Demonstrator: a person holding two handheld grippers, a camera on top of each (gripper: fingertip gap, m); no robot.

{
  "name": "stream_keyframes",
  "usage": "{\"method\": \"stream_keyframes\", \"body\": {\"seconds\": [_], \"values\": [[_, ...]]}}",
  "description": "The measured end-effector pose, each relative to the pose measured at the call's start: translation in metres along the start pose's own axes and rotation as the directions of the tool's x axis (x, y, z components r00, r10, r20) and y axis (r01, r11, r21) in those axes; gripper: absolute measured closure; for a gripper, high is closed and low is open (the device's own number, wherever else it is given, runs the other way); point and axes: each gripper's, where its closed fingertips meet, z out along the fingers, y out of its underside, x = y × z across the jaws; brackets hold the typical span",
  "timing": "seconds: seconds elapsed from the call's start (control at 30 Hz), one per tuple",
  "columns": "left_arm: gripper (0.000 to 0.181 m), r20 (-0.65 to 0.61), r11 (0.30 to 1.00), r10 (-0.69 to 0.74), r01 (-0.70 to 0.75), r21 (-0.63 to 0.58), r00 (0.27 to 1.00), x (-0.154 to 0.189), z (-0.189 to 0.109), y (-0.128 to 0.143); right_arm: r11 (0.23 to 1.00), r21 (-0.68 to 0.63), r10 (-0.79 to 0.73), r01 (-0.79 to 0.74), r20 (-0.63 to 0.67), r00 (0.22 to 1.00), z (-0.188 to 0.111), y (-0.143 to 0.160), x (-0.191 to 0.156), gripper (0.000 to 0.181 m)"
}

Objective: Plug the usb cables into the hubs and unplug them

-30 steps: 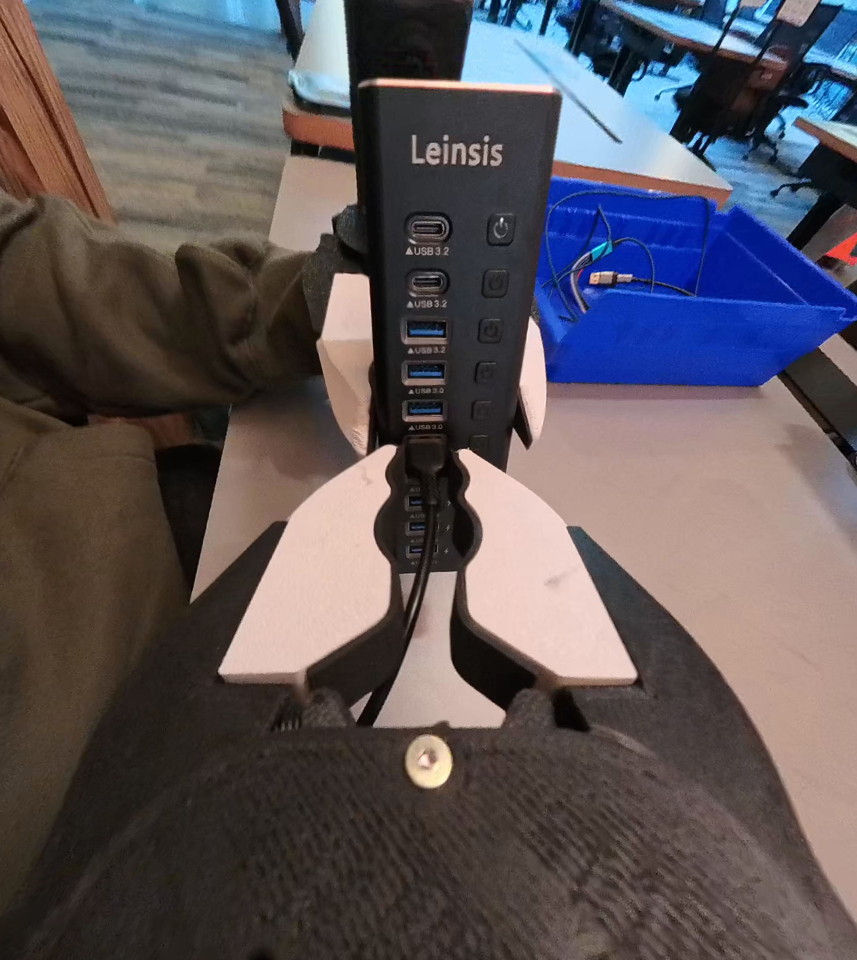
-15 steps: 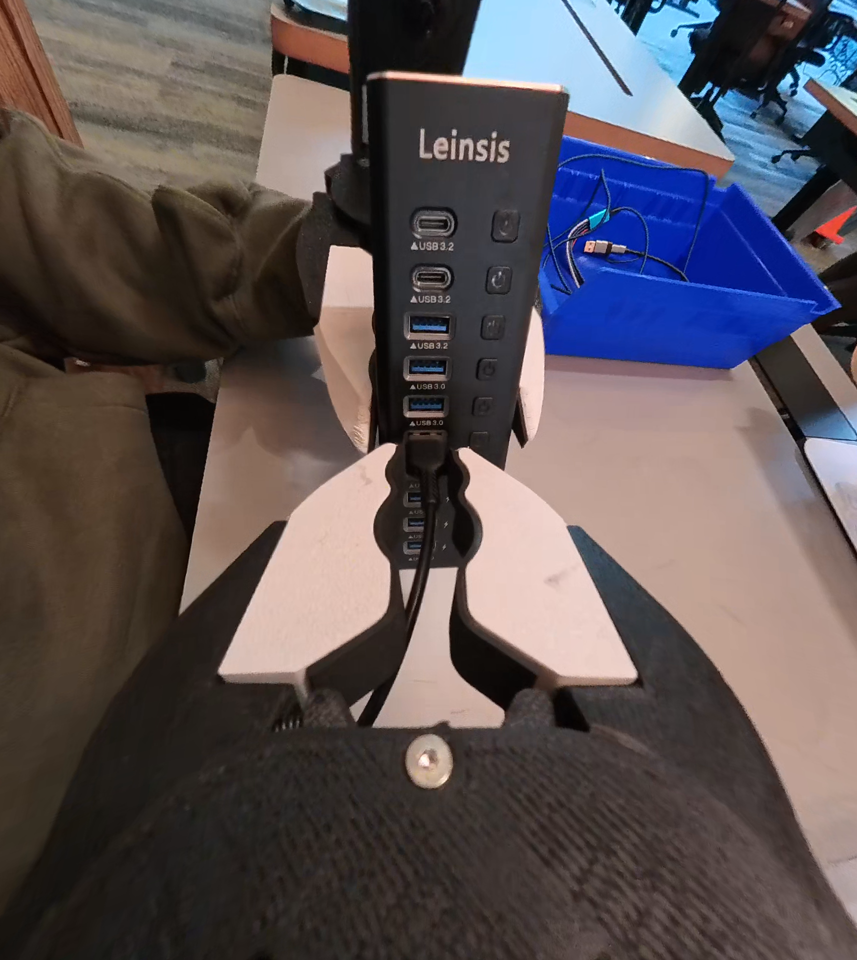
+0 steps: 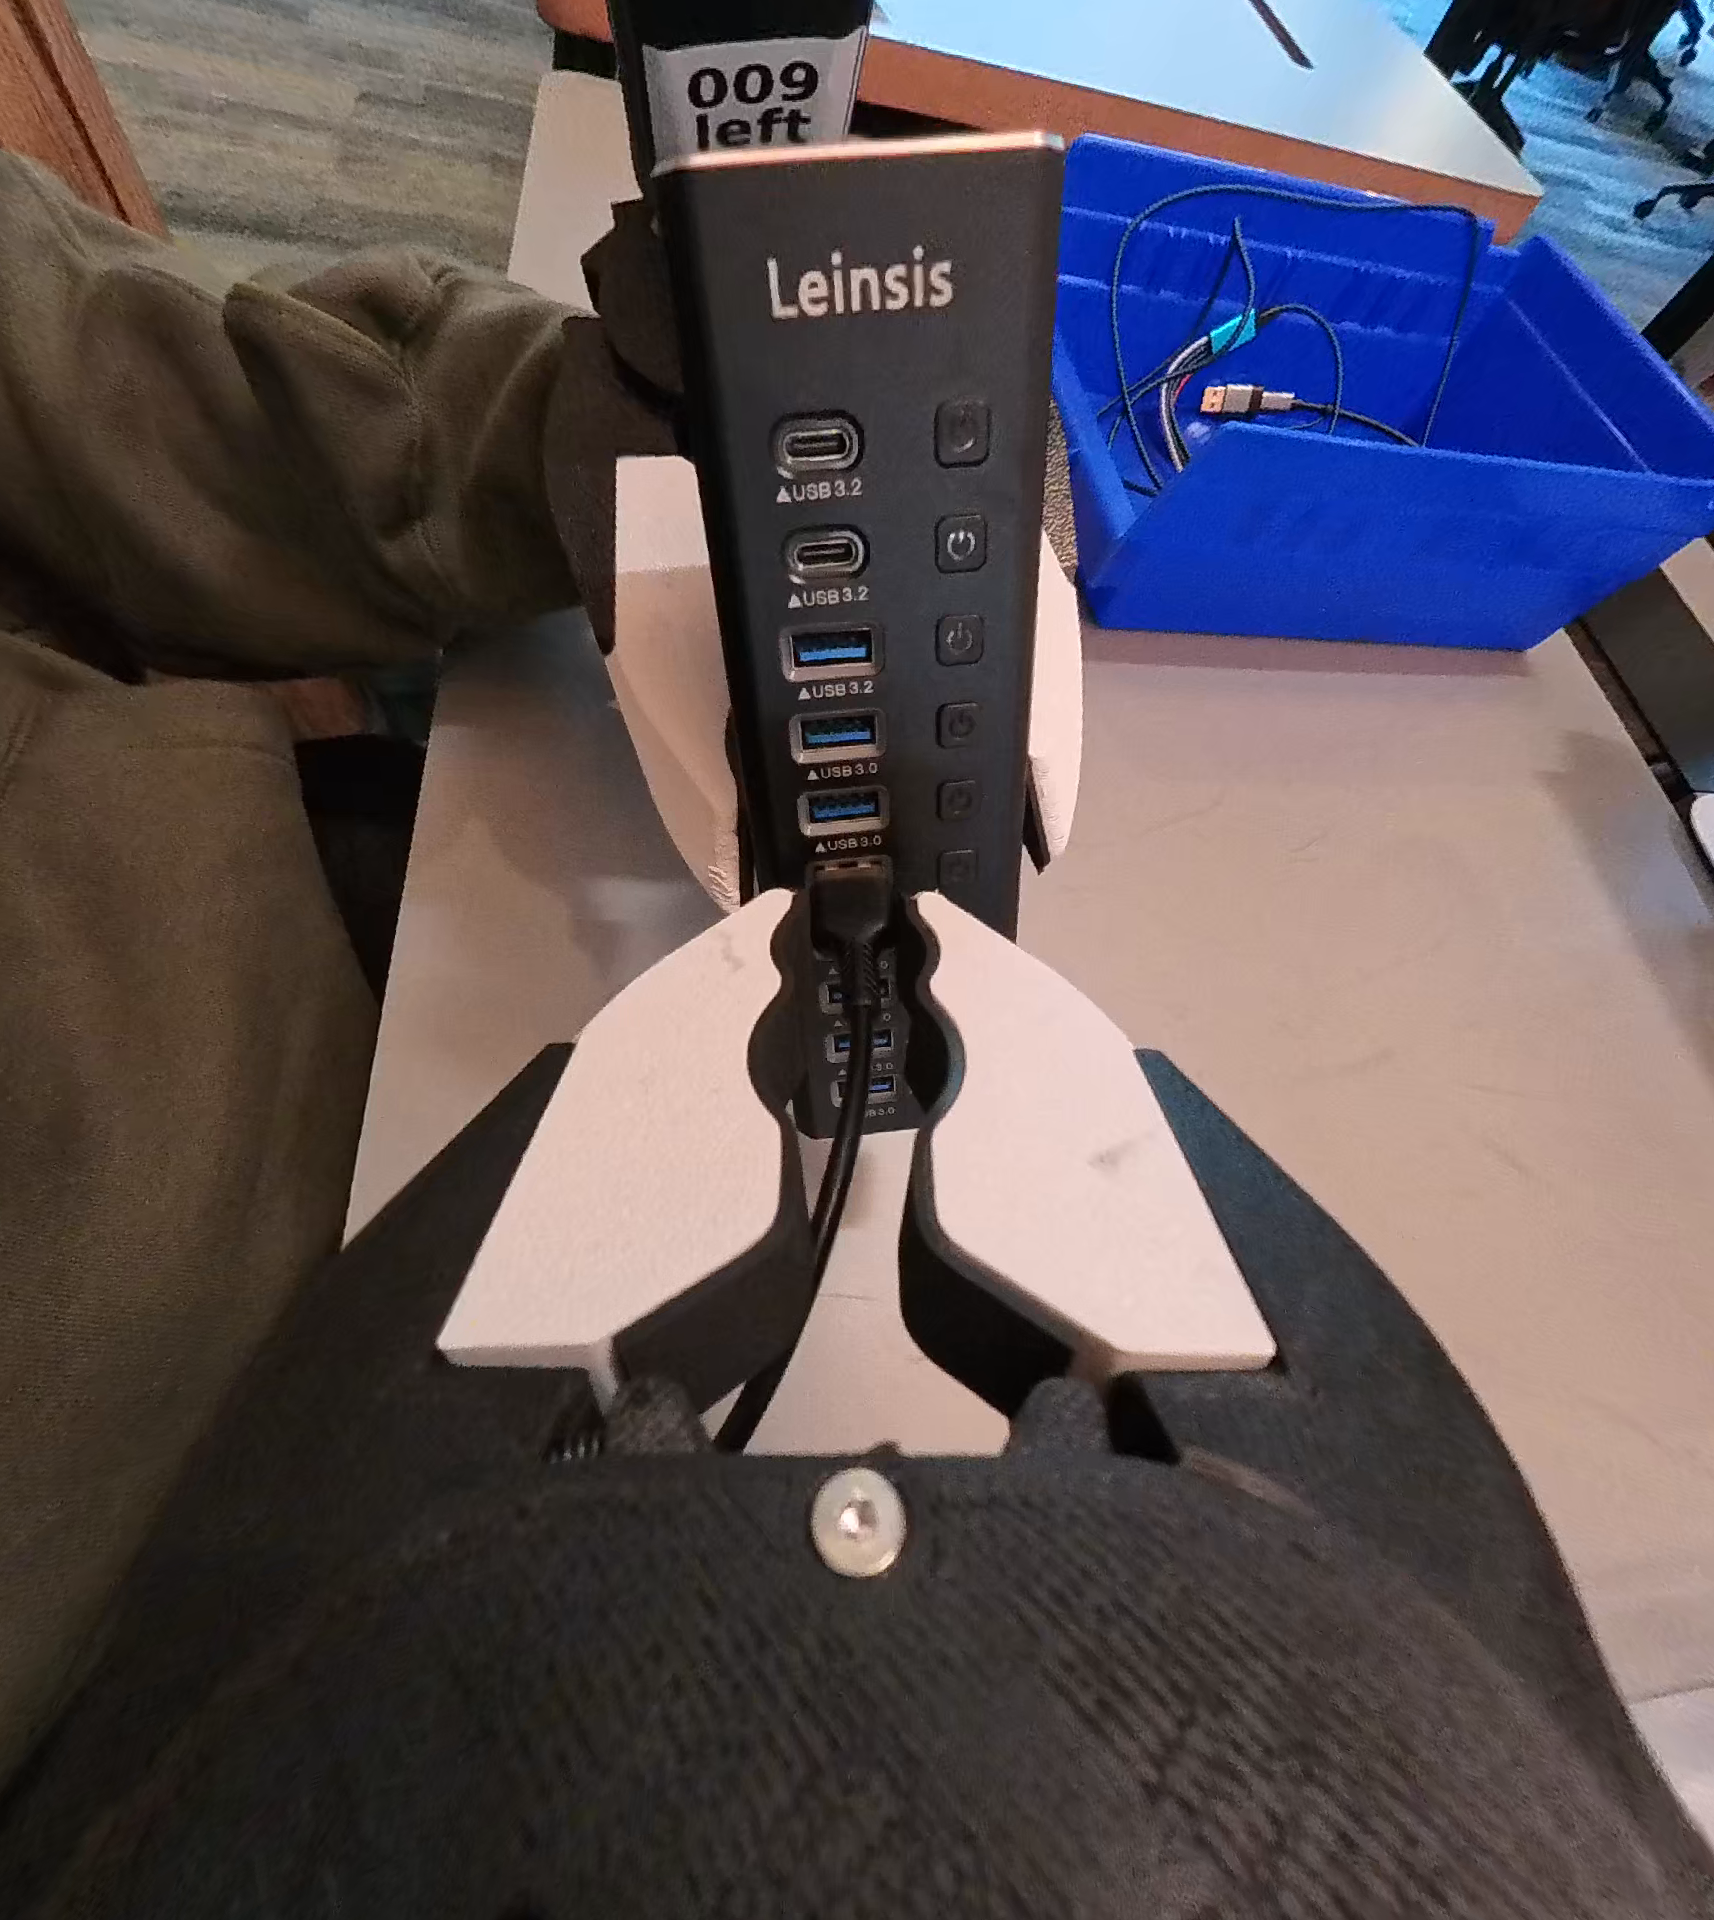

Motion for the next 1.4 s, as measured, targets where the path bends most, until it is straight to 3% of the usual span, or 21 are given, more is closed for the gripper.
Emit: {"method": "stream_keyframes", "body": {"seconds": [0.33, 0.53, 0.8, 1.03, 1.13, 1.4], "values": [[0.122, -0.008, 0.999, 0.025, -0.024, 0.032, 1.000, 0.001, -0.005, -0.006, 0.998, 0.052, 0.028, -0.028, 0.010, 1.000, 0.001, -0.007, -0.003, 0.166], [0.122, -0.095, 0.974, -0.085, 0.103, 0.200, 0.992, 0.005, -0.016, -0.024, 0.980, 0.174, 0.094, -0.100, 0.042, 0.995, 0.002, -0.022, -0.006, 0.166], [0.121, -0.112, 0.953, -0.150, 0.174, 0.250, 0.982, 0.000, -0.020, -0.027, 0.964, 0.197, 0.175, -0.177, 0.025, 0.984, 0.008, -0.019, -0.003, 0.166], [0.122, -0.028, 0.985, -0.037, 0.042, 0.165, 0.999, -0.002, -0.014, -0.016, 0.966, 0.101, 0.239, -0.237, -0.003, 0.971, 0.016, -0.003, -0.003, 0.166], [0.122, -0.011, 0.995, 0.000, 0.001, 0.103, 1.000, 0.000, -0.008, -0.008, 0.975, 0.064, 0.214, -0.211, -0.036, 0.976, 0.003, -0.002, 0.000, 0.166], [0.122, -0.040, 0.987, 0.023, -0.016, 0.159, 0.999, 0.011, -0.003, -0.027, 0.988, 0.044, 0.151, -0.150, -0.032, 0.988, -0.016, -0.010, -0.009, 0.167]]}}
